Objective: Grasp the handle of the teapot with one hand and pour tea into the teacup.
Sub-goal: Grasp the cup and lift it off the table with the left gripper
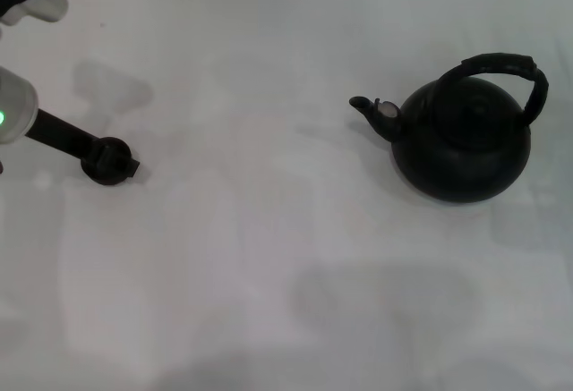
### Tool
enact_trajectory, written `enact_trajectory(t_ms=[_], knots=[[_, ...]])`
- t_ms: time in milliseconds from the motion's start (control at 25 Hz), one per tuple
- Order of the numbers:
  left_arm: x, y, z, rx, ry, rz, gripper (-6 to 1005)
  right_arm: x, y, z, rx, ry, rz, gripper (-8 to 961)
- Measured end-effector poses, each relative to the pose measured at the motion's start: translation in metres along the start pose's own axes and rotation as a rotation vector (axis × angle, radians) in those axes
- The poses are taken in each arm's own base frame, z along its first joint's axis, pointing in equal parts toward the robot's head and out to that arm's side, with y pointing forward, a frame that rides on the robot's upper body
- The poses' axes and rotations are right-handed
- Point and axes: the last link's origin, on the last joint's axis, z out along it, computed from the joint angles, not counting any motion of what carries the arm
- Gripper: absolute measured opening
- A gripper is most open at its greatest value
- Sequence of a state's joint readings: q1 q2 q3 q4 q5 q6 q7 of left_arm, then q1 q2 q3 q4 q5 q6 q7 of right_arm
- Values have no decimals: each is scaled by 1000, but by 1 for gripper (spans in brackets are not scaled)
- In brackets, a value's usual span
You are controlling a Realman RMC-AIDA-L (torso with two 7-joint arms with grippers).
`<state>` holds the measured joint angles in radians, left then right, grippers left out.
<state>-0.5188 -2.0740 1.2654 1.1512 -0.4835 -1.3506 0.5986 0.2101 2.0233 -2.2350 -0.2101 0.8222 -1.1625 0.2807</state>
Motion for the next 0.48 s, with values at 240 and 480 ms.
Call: enact_trajectory(t_ms=[240, 480], knots=[[0, 0, 0, 5, -7, -9, 765, 0, 0, 0, 1, 1, 0, 860], [3, 0, -1, 9, 3, 0, 736, 0, 0, 0, 0, 0, 0, 860]])
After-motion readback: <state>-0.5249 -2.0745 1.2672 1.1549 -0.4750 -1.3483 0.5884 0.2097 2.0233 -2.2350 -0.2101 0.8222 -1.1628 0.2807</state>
